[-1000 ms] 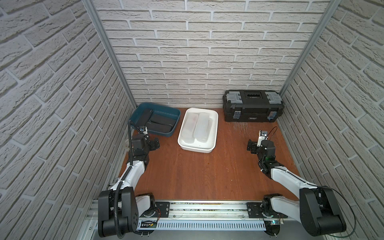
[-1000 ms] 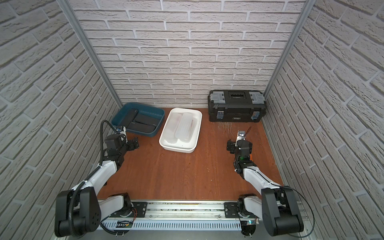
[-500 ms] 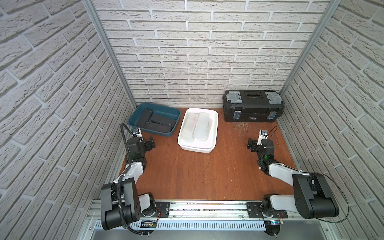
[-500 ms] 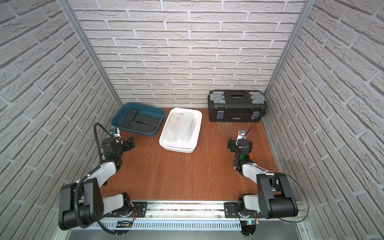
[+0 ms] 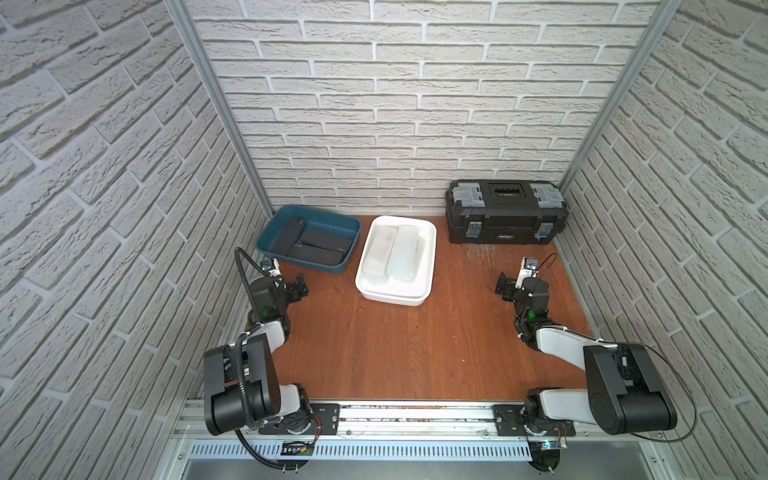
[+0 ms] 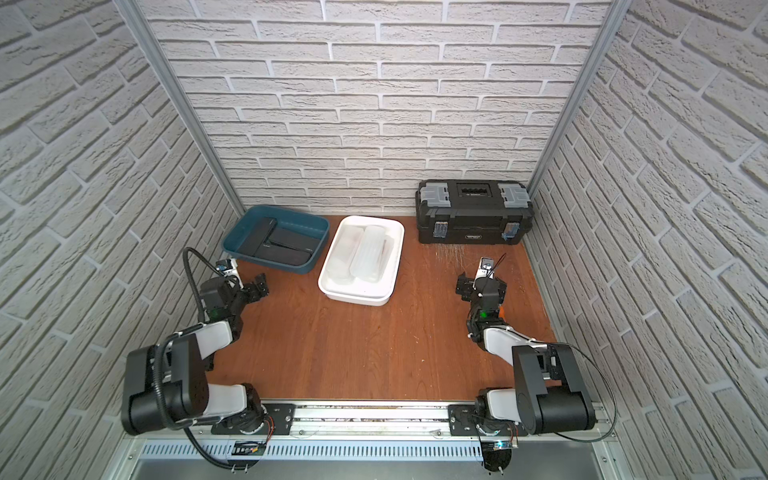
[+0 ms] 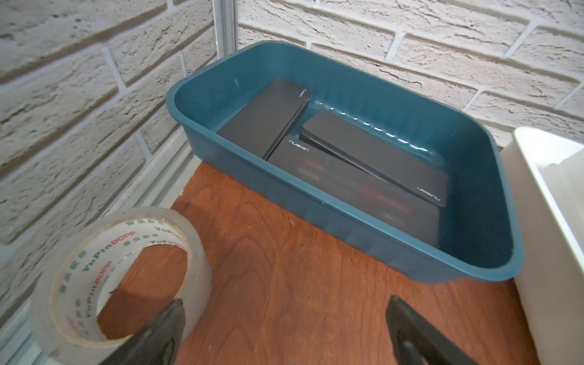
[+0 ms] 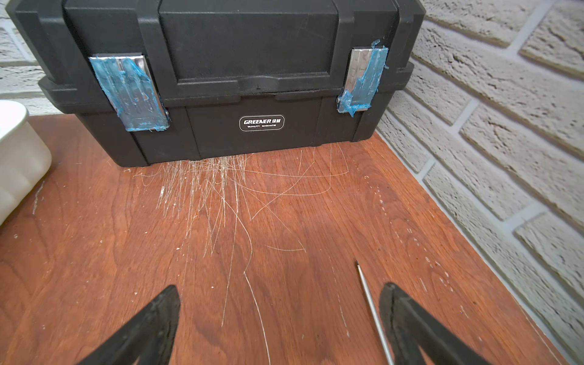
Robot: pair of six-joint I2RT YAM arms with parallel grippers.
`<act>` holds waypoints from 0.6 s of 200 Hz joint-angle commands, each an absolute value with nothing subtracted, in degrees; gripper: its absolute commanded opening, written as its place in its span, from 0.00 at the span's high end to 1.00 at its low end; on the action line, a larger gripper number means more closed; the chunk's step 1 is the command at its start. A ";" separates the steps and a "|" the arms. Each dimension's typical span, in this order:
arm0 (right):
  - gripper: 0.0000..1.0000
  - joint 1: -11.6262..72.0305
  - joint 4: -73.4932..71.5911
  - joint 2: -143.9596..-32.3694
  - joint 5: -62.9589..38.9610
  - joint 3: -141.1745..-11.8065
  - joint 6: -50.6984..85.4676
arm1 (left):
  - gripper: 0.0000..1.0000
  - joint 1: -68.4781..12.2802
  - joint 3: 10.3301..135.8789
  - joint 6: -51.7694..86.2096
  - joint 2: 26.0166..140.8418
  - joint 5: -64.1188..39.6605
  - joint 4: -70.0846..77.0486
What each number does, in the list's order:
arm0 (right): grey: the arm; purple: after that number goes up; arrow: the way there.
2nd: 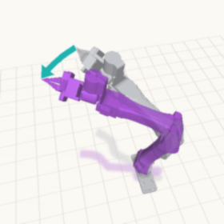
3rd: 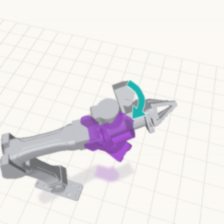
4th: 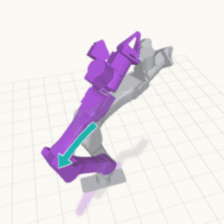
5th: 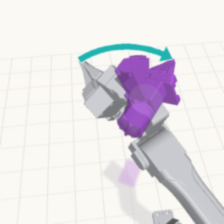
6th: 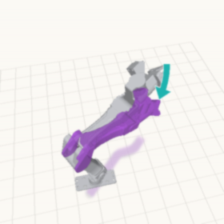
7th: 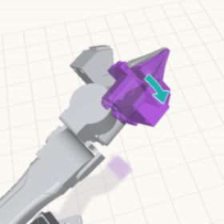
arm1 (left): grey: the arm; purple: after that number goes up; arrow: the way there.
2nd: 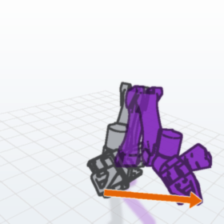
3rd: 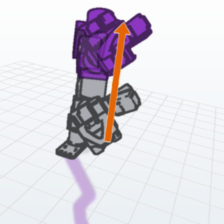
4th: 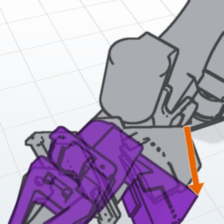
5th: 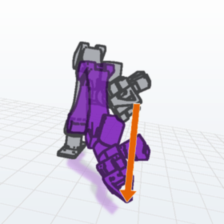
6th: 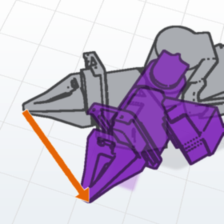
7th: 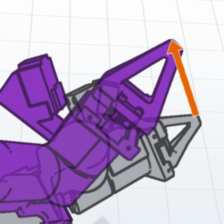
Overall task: Place the pencil cases by color into the storage box
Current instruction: Reset both arms
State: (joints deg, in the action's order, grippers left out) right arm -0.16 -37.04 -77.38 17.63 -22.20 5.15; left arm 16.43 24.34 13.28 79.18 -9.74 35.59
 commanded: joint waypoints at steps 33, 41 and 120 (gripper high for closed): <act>0.01 0.84 -40.69 -79.60 19.77 -23.07 4.50 | 0.02 11.00 22.52 10.86 85.27 -7.42 48.47; 0.01 1.13 -41.34 -79.81 19.93 -22.82 4.09 | 0.02 9.96 22.58 9.95 85.40 -6.01 48.24; 0.01 1.91 -45.24 -81.30 14.22 -21.54 1.22 | 0.02 6.70 18.49 6.81 90.22 -3.08 59.94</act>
State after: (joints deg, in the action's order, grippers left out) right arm 1.52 -41.67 -80.23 16.49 -21.82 2.70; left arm 7.29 18.35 8.56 90.04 -4.51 52.49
